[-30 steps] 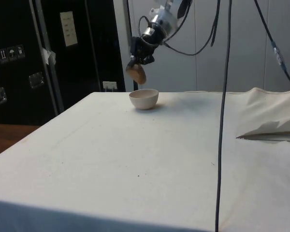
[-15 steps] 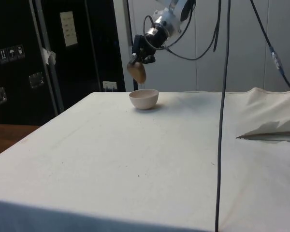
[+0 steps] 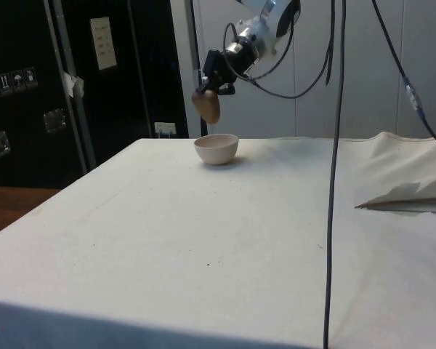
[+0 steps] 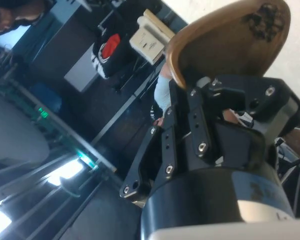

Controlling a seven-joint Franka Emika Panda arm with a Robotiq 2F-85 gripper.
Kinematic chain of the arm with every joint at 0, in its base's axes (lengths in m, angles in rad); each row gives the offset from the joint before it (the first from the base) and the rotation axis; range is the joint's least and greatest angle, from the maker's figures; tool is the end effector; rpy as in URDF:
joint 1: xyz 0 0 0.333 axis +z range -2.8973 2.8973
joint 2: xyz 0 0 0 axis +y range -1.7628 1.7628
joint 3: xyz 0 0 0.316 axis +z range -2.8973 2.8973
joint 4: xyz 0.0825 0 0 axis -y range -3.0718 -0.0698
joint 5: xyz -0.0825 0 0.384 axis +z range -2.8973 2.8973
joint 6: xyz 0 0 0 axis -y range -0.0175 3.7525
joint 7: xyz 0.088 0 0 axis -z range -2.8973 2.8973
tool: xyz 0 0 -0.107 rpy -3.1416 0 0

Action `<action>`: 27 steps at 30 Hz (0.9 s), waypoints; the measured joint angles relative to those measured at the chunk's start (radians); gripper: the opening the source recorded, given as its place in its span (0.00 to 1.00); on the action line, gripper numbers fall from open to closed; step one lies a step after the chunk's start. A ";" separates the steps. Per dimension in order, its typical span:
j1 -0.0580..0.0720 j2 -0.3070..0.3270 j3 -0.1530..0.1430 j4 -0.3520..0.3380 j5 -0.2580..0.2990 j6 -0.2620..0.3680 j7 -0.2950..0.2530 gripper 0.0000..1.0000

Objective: Pour the coffee beans from the cup into the bowl.

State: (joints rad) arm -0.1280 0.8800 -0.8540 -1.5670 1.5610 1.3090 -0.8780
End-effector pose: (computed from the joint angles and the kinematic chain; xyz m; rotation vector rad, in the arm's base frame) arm 0.5426 -0.3842 0.2488 -1.9961 0.4426 -0.3863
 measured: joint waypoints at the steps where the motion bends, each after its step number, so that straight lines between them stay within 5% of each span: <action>1: 0.000 0.000 0.000 0.000 0.000 0.000 0.000 0.01; 27: -0.021 0.058 -0.011 0.001 0.124 -0.157 -0.025 0.01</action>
State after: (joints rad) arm -0.1490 0.9380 -0.8650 -1.5660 1.6850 1.1520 -0.9030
